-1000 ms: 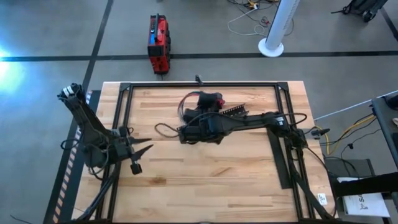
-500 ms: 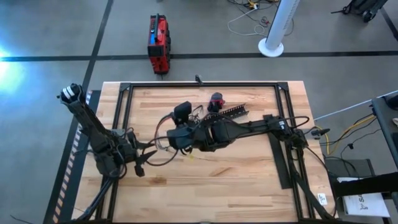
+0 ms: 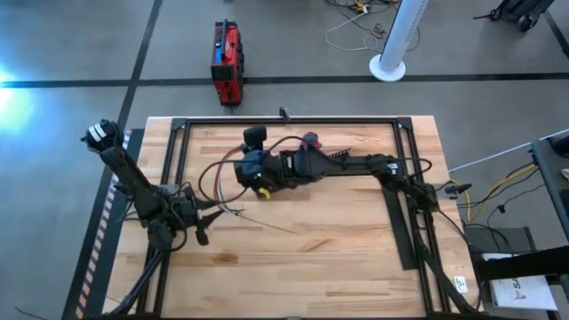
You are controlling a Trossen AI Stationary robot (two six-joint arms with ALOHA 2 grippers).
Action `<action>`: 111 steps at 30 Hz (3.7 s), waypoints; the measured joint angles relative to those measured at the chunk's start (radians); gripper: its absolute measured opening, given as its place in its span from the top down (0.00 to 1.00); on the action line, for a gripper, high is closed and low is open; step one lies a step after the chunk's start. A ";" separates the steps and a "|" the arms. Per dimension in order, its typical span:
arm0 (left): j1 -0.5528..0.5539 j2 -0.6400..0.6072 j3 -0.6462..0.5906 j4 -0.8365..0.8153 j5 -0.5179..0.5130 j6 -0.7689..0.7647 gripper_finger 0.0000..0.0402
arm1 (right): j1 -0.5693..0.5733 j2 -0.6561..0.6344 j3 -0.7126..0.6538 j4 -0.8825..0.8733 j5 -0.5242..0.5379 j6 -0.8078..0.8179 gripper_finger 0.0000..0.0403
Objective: Ziptie cables
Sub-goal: Put the ziptied cable wires into the black cable duct
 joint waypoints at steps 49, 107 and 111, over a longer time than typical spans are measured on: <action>1.023 0.403 -0.014 0.444 1.055 0.302 0.74 | 0.276 -0.173 -0.002 -0.904 0.149 0.711 0.97; 1.051 0.684 0.277 0.306 1.476 0.465 0.66 | 0.346 -0.196 -0.140 -0.897 0.205 0.813 0.97; 1.043 0.517 0.277 0.153 1.475 0.420 0.57 | 0.345 -0.196 -0.139 -0.872 0.235 0.793 0.97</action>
